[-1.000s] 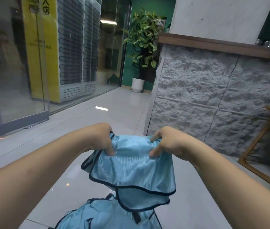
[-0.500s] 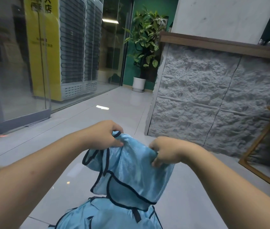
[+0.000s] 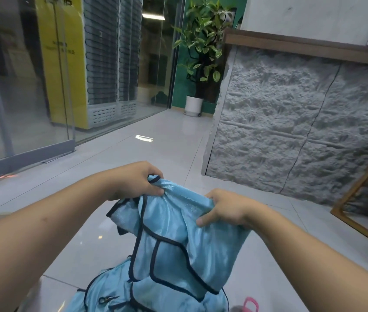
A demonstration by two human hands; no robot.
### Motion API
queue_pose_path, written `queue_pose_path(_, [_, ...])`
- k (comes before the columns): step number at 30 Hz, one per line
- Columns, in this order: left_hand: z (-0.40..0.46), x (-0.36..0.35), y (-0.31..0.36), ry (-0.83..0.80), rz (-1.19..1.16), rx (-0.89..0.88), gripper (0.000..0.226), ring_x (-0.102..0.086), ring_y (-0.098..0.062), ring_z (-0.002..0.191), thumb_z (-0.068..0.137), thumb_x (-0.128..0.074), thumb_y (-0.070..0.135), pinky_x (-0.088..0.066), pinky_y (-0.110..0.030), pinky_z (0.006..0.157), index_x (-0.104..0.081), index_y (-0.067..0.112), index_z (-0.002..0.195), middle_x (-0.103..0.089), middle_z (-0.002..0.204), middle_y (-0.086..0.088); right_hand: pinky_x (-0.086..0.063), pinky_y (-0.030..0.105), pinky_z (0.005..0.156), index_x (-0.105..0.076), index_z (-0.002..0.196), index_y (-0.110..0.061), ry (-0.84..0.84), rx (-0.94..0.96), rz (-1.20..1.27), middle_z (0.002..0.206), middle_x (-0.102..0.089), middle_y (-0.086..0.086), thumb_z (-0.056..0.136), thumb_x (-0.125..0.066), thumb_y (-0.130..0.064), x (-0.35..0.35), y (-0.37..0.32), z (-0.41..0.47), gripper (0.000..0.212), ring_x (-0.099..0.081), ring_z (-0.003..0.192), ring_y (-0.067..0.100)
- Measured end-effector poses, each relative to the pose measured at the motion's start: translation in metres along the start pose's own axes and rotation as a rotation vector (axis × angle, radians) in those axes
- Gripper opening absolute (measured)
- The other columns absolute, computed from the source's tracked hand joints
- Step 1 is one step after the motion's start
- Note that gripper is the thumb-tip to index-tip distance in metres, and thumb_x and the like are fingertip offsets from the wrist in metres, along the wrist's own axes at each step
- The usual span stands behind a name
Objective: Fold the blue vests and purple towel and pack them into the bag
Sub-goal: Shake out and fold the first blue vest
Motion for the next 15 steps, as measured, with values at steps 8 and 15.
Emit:
queue_pose_path(8, [-0.014, -0.028, -0.058, -0.007, -0.560, 0.120, 0.046, -0.075, -0.025, 0.085, 0.069, -0.094, 0.037, -0.058, -0.031, 0.070, -0.075, 0.012, 0.103, -0.077, 0.098, -0.012, -0.061, 0.049, 0.092, -0.071, 0.115, 0.004, -0.112, -0.085, 0.641, 0.116, -0.074, 0.025, 0.089, -0.073, 0.004, -0.011, 0.052, 0.000, 0.027, -0.074, 0.101, 0.038])
queue_pose_path(15, [-0.028, -0.060, -0.094, 0.062, -1.002, 0.246, 0.053, -0.071, -0.034, 0.094, 0.076, -0.083, 0.018, -0.063, -0.042, 0.078, -0.068, 0.003, 0.125, -0.072, 0.113, -0.021, -0.062, 0.049, 0.086, -0.064, 0.128, 0.004, 0.081, -0.067, 1.142, 0.122, -0.073, 0.025, 0.098, -0.056, 0.006, -0.030, 0.071, -0.004, 0.031, -0.073, 0.109, 0.041])
Point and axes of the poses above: each hand's wrist, its own z-axis towards the middle knuckle, its own x-axis out of the back of the hand, y = z × x, the point moved 5 cm from there along z, towards the middle knuckle
